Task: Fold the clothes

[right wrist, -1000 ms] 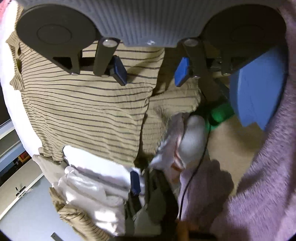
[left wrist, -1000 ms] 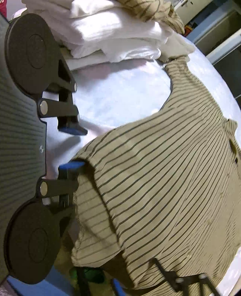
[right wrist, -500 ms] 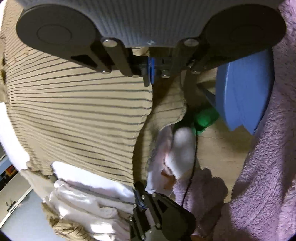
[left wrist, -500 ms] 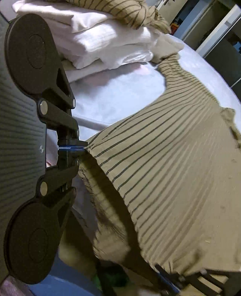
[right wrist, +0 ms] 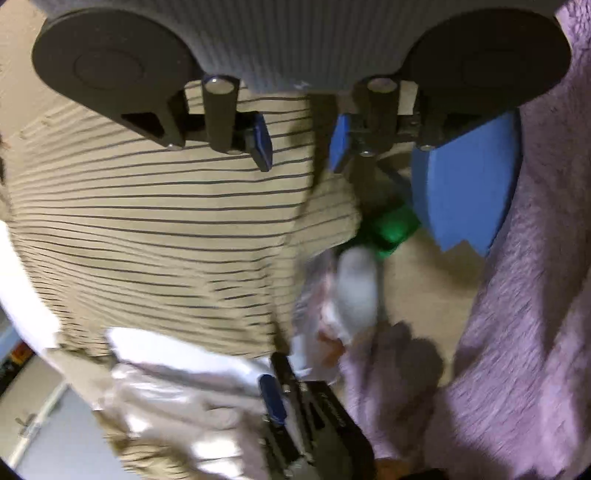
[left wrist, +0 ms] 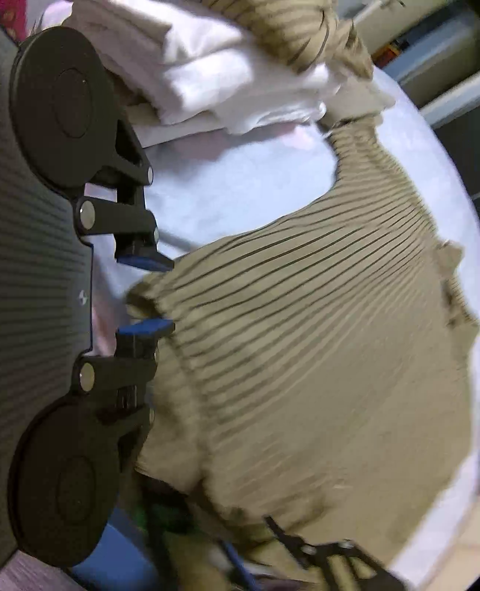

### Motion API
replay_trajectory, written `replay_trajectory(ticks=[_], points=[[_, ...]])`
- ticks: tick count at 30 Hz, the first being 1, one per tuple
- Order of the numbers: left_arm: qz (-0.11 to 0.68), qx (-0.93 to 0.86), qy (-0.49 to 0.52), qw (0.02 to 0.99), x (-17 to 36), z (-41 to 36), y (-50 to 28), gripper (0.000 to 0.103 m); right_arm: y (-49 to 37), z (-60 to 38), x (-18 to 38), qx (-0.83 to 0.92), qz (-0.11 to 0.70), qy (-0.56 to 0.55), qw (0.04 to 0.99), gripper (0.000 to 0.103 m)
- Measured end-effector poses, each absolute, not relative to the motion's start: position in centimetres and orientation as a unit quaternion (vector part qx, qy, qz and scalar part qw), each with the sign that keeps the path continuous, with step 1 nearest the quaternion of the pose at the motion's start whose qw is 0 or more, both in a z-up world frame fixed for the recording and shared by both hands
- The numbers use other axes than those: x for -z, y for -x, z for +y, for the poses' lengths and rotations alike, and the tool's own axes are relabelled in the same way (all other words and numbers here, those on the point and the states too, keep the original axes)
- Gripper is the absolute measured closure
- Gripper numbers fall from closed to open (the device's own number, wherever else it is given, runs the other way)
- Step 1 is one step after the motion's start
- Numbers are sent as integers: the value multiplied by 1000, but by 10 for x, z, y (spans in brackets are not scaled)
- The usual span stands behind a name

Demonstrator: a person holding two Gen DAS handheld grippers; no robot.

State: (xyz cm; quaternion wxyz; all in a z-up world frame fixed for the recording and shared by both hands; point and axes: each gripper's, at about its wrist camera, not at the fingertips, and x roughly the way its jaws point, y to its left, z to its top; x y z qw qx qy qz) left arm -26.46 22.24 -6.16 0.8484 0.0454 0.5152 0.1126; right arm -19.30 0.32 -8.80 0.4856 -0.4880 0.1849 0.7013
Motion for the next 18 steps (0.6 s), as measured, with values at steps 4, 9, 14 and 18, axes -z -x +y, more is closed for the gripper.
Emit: replay_trajectory(ticks=[4, 9, 14, 18], points=[[491, -121, -4, 863, 40, 240, 247, 67, 164, 9, 78, -660, 203, 470, 550, 60], [486, -132, 24, 864, 24, 270, 217, 67, 123, 18, 67, -599, 230, 442, 627, 55], [482, -159, 53, 860, 18, 315, 180, 65, 79, 23, 57, -543, 262, 399, 691, 49], [467, -197, 94, 857, 23, 358, 141, 65, 51, 26, 51, -517, 288, 361, 721, 48]])
